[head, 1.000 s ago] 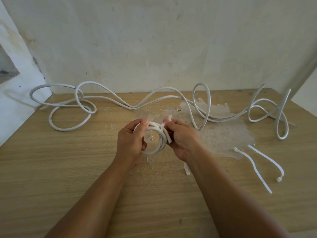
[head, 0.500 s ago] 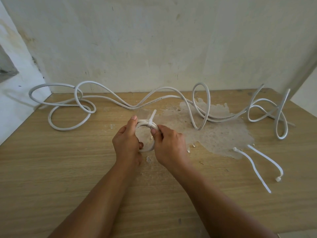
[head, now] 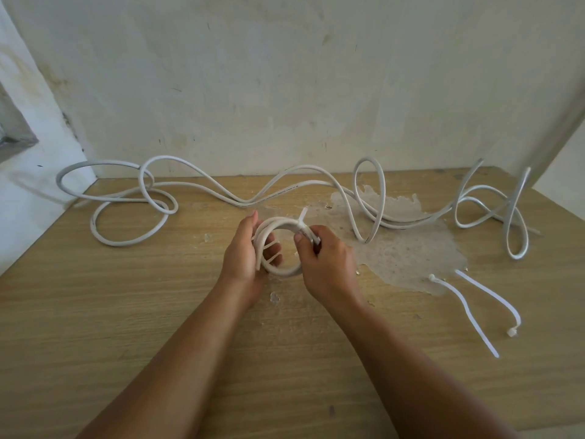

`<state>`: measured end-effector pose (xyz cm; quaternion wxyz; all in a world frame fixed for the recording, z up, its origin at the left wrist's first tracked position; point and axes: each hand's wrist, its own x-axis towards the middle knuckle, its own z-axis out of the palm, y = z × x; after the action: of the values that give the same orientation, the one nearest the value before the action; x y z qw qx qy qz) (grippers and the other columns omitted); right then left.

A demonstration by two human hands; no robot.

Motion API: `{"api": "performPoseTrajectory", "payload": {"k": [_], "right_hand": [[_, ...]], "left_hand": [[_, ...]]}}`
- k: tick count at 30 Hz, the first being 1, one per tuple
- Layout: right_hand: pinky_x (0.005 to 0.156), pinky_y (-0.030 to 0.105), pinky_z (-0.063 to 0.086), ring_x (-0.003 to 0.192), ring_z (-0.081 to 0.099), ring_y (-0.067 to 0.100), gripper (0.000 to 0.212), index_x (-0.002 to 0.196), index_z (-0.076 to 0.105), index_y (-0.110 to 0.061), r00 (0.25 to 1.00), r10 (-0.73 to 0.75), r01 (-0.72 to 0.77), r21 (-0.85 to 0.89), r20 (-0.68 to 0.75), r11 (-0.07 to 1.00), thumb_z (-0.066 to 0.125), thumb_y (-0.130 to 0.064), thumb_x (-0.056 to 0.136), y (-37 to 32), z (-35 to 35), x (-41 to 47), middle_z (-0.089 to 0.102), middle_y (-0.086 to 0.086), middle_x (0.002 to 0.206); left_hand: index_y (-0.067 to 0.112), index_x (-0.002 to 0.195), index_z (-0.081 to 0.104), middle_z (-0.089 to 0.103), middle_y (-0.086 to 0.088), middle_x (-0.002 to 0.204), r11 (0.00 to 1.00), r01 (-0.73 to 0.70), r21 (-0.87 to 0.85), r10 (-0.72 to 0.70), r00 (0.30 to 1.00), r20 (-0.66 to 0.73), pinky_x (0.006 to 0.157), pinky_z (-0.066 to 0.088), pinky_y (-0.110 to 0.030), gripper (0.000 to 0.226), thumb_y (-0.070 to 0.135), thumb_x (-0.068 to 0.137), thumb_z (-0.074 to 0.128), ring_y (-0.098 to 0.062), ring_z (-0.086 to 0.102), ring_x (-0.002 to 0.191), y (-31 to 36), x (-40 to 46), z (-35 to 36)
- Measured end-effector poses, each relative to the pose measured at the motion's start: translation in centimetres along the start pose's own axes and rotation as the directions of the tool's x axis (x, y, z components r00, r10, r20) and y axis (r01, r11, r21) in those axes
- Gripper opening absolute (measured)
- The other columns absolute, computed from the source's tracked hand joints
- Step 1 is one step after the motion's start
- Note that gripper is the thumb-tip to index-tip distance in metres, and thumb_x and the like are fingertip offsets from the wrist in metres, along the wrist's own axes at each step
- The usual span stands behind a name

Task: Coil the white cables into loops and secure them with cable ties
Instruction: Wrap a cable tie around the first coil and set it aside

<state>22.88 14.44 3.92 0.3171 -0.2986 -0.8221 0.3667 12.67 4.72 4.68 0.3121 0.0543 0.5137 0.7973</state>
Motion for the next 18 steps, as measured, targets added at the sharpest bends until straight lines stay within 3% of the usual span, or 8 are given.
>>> {"api": "performPoseTrajectory", "payload": {"k": [3, 6, 9, 12, 15, 18], "right_hand": [[0.054, 0.023, 0.038, 0.059, 0.055, 0.007, 0.022, 0.104, 0.068, -0.023, 0.999, 0.04, -0.039, 0.041, -0.026, 0.998, 0.056, -0.042, 0.102, 0.4, -0.1, 0.3, 0.061, -0.009, 0.067], [0.051, 0.02, 0.035, 0.059, 0.055, 0.006, 0.02, 0.096, 0.065, -0.025, 0.997, 0.067, -0.065, 0.035, -0.047, 0.997, 0.055, -0.042, 0.102, 0.5, -0.4, 0.6, 0.062, -0.008, 0.067], [0.048, 0.016, 0.034, 0.059, 0.056, 0.006, 0.022, 0.092, 0.064, -0.025, 0.996, 0.08, -0.078, 0.029, -0.043, 0.997, 0.055, -0.043, 0.101, 0.3, -0.4, 0.7, 0.063, -0.007, 0.067], [0.052, 0.027, 0.043, 0.06, 0.062, 0.013, 0.028, 0.088, 0.063, -0.024, 0.996, 0.082, -0.082, 0.033, -0.019, 0.996, 0.053, -0.045, 0.102, 0.2, 0.2, 0.5, 0.065, -0.004, 0.067], [0.057, 0.037, 0.053, 0.062, 0.068, 0.018, 0.03, 0.083, 0.061, -0.023, 0.997, 0.08, -0.081, 0.017, 0.021, 0.997, 0.053, -0.045, 0.102, 0.1, 0.5, 0.4, 0.066, -0.002, 0.065], [0.056, 0.038, 0.053, 0.061, 0.067, 0.02, 0.032, 0.081, 0.061, -0.02, 0.995, 0.081, -0.081, 0.002, 0.049, 0.997, 0.053, -0.042, 0.102, 0.2, 0.7, 0.2, 0.065, 0.0, 0.063]], "left_hand": [[0.018, 0.097, 0.071, 0.061, -0.006, 0.094, 0.99, 0.007, 0.139, -0.014, 0.999, 0.049, 0.081, 0.047, -0.043, 0.037, 0.053, 0.095, 0.058, -0.023, 0.06, 0.086, 0.2, -0.3, -0.1], [0.022, 0.108, 0.069, 0.063, -0.011, 0.103, 0.947, -0.054, 0.318, 0.024, 0.995, 0.098, 0.072, 0.048, -0.042, 0.033, 0.05, 0.099, 0.055, -0.025, 0.062, 0.087, 0.5, -0.9, -0.2], [0.028, 0.115, 0.063, 0.064, -0.015, 0.106, 0.821, -0.201, 0.535, 0.126, 0.977, 0.173, 0.072, 0.057, -0.037, 0.031, 0.051, 0.103, 0.047, -0.023, 0.065, 0.085, 0.1, -1.2, -0.5], [0.024, 0.119, 0.065, 0.065, -0.002, 0.089, 0.695, -0.322, 0.643, 0.288, 0.944, 0.161, 0.065, 0.062, -0.03, 0.041, 0.054, 0.103, 0.042, -0.01, 0.068, 0.074, -0.5, -1.1, -0.8], [0.02, 0.098, 0.072, 0.064, 0.005, 0.069, 0.672, -0.348, 0.654, 0.396, 0.915, 0.081, 0.054, 0.055, -0.026, 0.037, 0.045, 0.106, 0.046, -0.003, 0.063, 0.057, -0.6, -0.8, -0.9], [0.011, 0.081, 0.072, 0.068, -0.009, 0.068, 0.707, -0.316, 0.633, 0.411, 0.911, -0.004, 0.063, 0.052, -0.037, 0.047, 0.045, 0.105, 0.05, -0.017, 0.064, 0.062, -1.1, -0.6, -1.3]]}}
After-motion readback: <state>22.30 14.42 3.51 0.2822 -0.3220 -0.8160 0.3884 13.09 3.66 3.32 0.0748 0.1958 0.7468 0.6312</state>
